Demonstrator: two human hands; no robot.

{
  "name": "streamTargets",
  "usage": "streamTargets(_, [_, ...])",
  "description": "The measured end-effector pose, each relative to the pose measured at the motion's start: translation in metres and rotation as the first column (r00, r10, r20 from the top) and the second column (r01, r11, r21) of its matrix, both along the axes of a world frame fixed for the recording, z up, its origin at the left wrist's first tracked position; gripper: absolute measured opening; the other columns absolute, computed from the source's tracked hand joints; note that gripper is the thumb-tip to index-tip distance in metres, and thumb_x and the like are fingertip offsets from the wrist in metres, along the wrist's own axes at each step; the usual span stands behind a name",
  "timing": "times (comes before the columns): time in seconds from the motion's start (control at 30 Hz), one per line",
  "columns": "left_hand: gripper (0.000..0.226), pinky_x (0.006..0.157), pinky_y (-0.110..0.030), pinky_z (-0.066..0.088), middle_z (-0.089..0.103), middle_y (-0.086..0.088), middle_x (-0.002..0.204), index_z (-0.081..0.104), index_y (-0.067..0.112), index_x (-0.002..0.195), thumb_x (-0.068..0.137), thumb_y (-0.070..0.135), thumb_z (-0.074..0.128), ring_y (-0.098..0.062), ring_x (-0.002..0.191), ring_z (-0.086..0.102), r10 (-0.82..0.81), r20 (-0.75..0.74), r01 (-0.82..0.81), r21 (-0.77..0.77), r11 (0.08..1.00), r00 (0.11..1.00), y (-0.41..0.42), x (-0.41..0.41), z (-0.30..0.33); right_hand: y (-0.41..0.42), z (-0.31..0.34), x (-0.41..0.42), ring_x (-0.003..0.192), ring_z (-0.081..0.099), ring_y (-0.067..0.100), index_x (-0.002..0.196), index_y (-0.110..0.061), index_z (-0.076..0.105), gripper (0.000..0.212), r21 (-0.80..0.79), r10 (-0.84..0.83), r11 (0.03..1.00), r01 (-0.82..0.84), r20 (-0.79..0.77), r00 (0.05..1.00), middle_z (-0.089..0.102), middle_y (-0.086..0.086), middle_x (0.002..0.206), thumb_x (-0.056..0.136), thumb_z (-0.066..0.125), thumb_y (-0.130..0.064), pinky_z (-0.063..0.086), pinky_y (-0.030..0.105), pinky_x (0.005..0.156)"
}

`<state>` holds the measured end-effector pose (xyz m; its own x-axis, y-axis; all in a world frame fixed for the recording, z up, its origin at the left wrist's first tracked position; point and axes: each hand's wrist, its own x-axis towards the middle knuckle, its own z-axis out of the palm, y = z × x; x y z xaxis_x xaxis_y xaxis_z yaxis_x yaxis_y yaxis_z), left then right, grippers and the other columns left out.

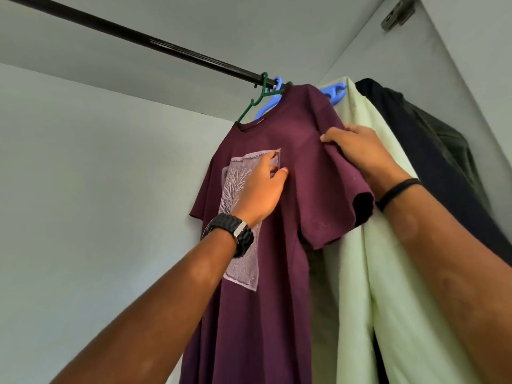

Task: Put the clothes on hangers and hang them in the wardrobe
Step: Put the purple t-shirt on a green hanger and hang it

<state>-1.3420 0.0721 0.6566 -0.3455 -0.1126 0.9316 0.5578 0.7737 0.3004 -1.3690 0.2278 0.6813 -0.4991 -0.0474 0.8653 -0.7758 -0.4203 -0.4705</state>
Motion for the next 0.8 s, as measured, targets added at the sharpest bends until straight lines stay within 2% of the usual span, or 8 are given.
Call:
streamTargets(0.13, [0.044, 0.098, -0.026, 0.038, 0.056, -0.002, 0.128, 0.037, 0.025, 0.142, 0.099, 0.025, 0.046, -0.013, 0.115, 0.053, -0.068, 0.036, 0.064, 0.103, 0.993, 0.997, -0.004, 0.004, -0.027, -0.001, -0.033, 0.005, 0.054, 0.064, 0.008, 0.105, -0.008, 0.063, 0.021, 0.061, 0.070, 0.995, -0.075, 0.081, 0.994, 0.068, 0.006, 0.082, 0.085, 0.063, -0.006, 0.050, 0.018, 0.046])
streamTargets(0.23, [0.040, 0.101, -0.035, 0.042, 0.061, 0.003, 0.121, 0.041, 0.029, 0.139, 0.099, 0.027, 0.045, -0.016, 0.113, 0.057, -0.180, 0.101, 0.156, 0.205, 0.966, 0.978, -0.002, 0.007, -0.062, -0.002, -0.065, 0.007, 0.067, 0.065, 0.015, 0.099, -0.009, 0.065, 0.020, 0.042, 0.180, 0.982, -0.186, 0.108, 0.978, 0.069, 0.006, 0.085, 0.084, 0.057, 0.002, 0.055, 0.022, 0.056])
streamTargets(0.33, [0.036, 0.085, -0.020, 0.046, 0.063, 0.003, 0.119, 0.045, 0.026, 0.135, 0.099, 0.023, 0.044, -0.011, 0.103, 0.061, -0.333, 0.130, 0.278, 0.322, 0.905, 0.934, 0.016, 0.021, -0.093, 0.004, -0.086, 0.011, 0.068, 0.062, 0.017, 0.078, -0.008, 0.061, 0.019, -0.124, 0.551, 0.834, -0.537, 0.150, 0.821, 0.063, 0.008, 0.076, 0.085, 0.050, 0.005, 0.056, 0.027, 0.067])
streamTargets(0.4, [0.035, 0.083, -0.018, 0.044, 0.062, 0.000, 0.120, 0.044, 0.026, 0.135, 0.100, 0.021, 0.042, -0.010, 0.100, 0.063, -0.355, 0.145, 0.282, 0.371, 0.885, 0.923, 0.033, 0.035, -0.109, 0.014, -0.097, 0.013, 0.075, 0.064, 0.017, 0.080, -0.008, 0.060, 0.016, -0.212, 0.658, 0.750, -0.627, 0.137, 0.740, 0.064, 0.006, 0.077, 0.087, 0.050, 0.003, 0.056, 0.030, 0.076])
streamTargets(0.5, [0.035, 0.092, -0.030, 0.042, 0.062, -0.005, 0.122, 0.041, 0.025, 0.136, 0.101, 0.021, 0.040, -0.014, 0.101, 0.062, -0.307, 0.184, 0.214, 0.399, 0.892, 0.934, 0.051, 0.050, -0.122, 0.022, -0.114, 0.019, 0.072, 0.066, 0.014, 0.086, -0.014, 0.059, 0.014, -0.130, 0.567, 0.824, -0.552, 0.156, 0.809, 0.067, -0.001, 0.075, 0.092, 0.052, -0.003, 0.056, 0.028, 0.070])
streamTargets(0.6, [0.036, 0.095, -0.033, 0.042, 0.060, -0.003, 0.120, 0.041, 0.022, 0.137, 0.102, 0.022, 0.038, -0.013, 0.099, 0.060, -0.223, 0.230, 0.105, 0.435, 0.894, 0.947, 0.071, 0.066, -0.138, 0.030, -0.140, 0.026, 0.072, 0.067, 0.018, 0.098, -0.014, 0.056, 0.011, 0.014, 0.473, 0.873, -0.487, 0.215, 0.855, 0.065, 0.006, 0.082, 0.092, 0.057, -0.005, 0.056, 0.027, 0.068])
streamTargets(0.7, [0.037, 0.097, -0.034, 0.044, 0.061, 0.006, 0.110, 0.040, 0.021, 0.138, 0.102, 0.023, 0.039, -0.011, 0.098, 0.061, -0.155, 0.225, 0.032, 0.471, 0.881, 0.962, 0.092, 0.088, -0.161, 0.043, -0.174, 0.035, 0.078, 0.067, 0.021, 0.120, -0.012, 0.052, 0.031, 0.077, 0.504, 0.836, -0.543, 0.284, 0.816, 0.067, 0.012, 0.091, 0.091, 0.057, -0.003, 0.057, 0.028, 0.071])
streamTargets(0.8, [0.037, 0.097, -0.033, 0.046, 0.061, 0.011, 0.105, 0.040, 0.023, 0.138, 0.101, 0.023, 0.040, -0.006, 0.097, 0.062, -0.073, 0.243, -0.059, 0.496, 0.866, 0.967, 0.123, 0.114, -0.195, 0.063, -0.213, 0.052, 0.080, 0.068, 0.020, 0.125, -0.011, 0.053, 0.034, 0.130, 0.529, 0.789, -0.601, 0.355, 0.771, 0.068, 0.011, 0.091, 0.092, 0.055, -0.002, 0.057, 0.028, 0.071])
